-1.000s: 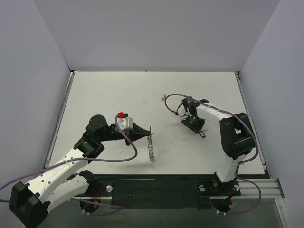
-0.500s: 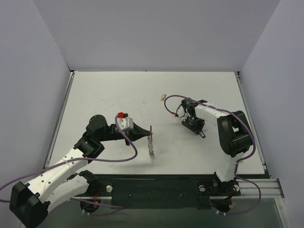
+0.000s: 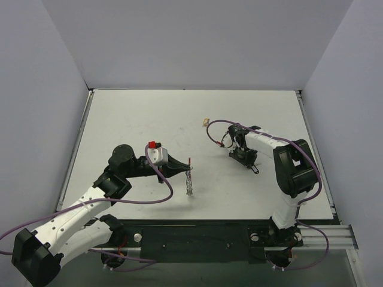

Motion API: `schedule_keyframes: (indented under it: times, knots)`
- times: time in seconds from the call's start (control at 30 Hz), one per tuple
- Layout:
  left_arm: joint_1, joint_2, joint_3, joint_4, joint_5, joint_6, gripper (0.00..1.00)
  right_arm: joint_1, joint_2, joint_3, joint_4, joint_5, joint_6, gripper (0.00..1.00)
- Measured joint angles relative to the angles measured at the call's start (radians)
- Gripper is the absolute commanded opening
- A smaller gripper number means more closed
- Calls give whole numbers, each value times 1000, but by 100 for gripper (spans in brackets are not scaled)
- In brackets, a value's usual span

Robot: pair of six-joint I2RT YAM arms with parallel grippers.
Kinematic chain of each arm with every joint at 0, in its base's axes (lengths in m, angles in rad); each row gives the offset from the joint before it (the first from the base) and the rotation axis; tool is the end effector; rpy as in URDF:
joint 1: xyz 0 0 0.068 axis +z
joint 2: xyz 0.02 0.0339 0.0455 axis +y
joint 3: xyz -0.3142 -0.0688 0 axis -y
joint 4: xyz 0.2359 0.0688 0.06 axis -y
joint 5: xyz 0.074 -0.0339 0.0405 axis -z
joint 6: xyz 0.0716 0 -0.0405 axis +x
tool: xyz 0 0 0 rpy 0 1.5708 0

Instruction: Put the keys on the keyring

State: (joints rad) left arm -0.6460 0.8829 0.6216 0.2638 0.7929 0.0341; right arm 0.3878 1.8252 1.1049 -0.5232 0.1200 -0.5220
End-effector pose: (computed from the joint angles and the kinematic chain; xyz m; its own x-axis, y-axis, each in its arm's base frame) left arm 0.1195 -0.1540 0.3536 0.0358 0.0030 -0.9994 0.9907 0.1315 0.0359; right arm 0.3389 0.1292 0.1697 -0.5904 -0.7759 -0.2221 -0.7316 0.6308 -0.2586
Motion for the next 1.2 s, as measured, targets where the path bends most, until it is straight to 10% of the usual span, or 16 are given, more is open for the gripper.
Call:
schedule_keyframes:
  times: [1.2]
  knots:
    - [0, 0, 0, 0, 1, 0, 0, 0, 0, 0, 12, 12, 1, 1]
